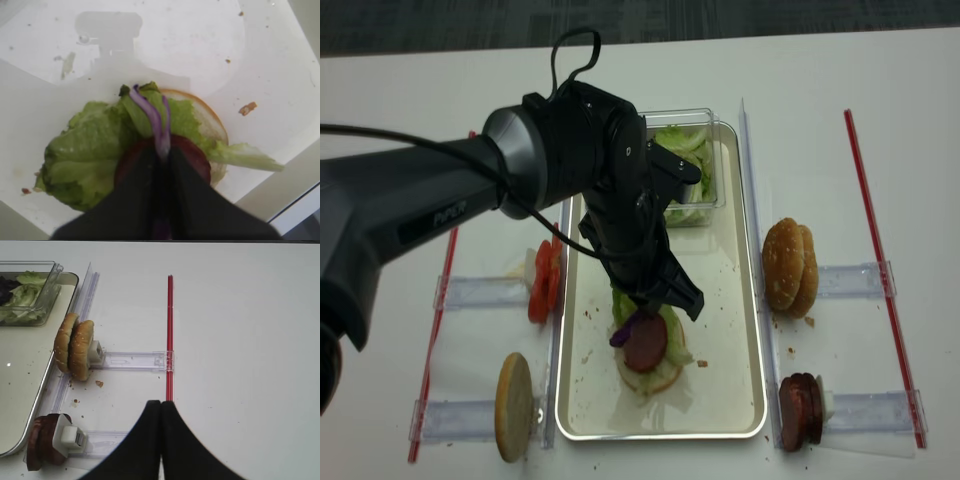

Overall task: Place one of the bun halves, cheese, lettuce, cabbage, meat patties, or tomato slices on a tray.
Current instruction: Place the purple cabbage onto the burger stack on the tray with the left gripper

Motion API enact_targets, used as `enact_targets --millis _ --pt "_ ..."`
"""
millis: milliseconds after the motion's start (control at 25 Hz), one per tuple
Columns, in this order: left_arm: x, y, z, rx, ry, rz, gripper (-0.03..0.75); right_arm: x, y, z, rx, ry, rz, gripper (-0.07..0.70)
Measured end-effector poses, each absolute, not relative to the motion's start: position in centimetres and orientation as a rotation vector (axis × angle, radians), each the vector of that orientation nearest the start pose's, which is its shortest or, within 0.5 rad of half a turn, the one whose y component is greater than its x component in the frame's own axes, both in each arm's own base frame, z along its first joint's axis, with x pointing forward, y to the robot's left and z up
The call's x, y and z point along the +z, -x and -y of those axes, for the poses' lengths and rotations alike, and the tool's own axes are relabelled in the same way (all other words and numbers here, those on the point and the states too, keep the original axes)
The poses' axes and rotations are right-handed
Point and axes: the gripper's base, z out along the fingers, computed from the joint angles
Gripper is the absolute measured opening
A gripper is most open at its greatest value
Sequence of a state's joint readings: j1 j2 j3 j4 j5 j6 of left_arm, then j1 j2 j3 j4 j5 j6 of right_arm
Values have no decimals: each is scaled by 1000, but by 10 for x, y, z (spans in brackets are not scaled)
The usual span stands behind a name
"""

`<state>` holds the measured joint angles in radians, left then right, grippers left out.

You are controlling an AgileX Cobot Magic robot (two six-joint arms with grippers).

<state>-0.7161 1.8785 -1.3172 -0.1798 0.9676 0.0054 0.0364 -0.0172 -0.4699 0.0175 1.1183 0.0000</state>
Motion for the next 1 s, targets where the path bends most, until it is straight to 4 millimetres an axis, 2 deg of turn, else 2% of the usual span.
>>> enact_targets --millis 320,1000 --pt "185 -270 254 -290 -946 -2940 48 264 7 -1 43 40 -2115 6" --pt "185 -271 254 -295 -942 -2926 59 264 7 -1 43 40 -2115 6"
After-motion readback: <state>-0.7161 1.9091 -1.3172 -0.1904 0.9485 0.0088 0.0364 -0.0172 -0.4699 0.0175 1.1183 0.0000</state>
